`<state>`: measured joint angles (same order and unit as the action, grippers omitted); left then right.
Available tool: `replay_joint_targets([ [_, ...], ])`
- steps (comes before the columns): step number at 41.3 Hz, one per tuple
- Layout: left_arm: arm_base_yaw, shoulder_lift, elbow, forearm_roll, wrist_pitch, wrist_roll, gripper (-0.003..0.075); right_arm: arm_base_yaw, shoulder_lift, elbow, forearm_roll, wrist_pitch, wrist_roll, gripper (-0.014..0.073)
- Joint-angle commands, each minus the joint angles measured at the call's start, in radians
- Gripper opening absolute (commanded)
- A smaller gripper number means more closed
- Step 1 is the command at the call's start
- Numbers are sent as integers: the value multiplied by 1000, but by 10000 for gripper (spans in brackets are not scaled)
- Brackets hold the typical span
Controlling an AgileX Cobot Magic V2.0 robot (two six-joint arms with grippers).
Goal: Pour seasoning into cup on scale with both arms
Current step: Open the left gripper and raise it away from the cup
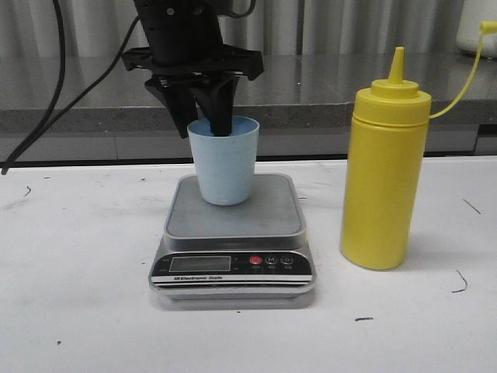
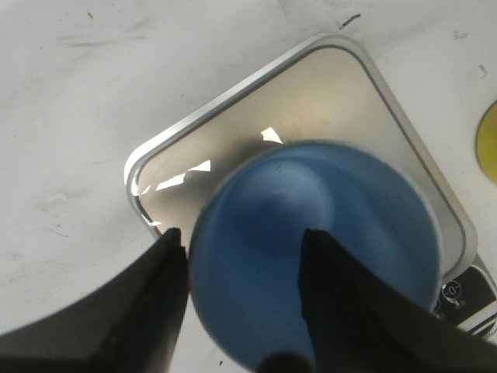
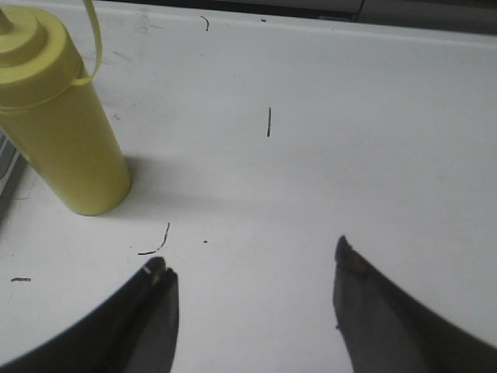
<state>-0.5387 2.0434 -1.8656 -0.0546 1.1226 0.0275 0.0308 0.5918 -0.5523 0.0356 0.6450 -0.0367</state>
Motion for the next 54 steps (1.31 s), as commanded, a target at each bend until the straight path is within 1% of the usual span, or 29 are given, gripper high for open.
replay_joint_targets([
  [1,3,-109,-29,-13,-22,-9,337,1,7,-34,-6,-57,-4,460],
  [4,3,-151,-11,-13,-24,-9,337,1,7,-34,-6,-57,-4,460],
  [10,8,-270,90,-11,-85,-9,337,1,7,-34,-6,-57,-4,460],
  [17,29,-441,278,-6,-178,-9,337,1,7,-34,-6,-57,-4,460],
  [26,28,-705,531,-4,-289,11,337,1,7,-34,-6,-57,-4,460],
  [32,28,-886,686,-4,-310,11,337,1,7,-34,-6,-57,-4,460],
  [40,28,-1135,844,-4,-310,11,337,1,7,-34,-6,-57,-4,460],
  [48,28,-1383,972,-10,-308,11,337,1,7,-34,-6,-57,-4,460],
  [54,28,-1522,1046,-22,-306,11,337,1,7,-34,-6,-57,-4,460],
])
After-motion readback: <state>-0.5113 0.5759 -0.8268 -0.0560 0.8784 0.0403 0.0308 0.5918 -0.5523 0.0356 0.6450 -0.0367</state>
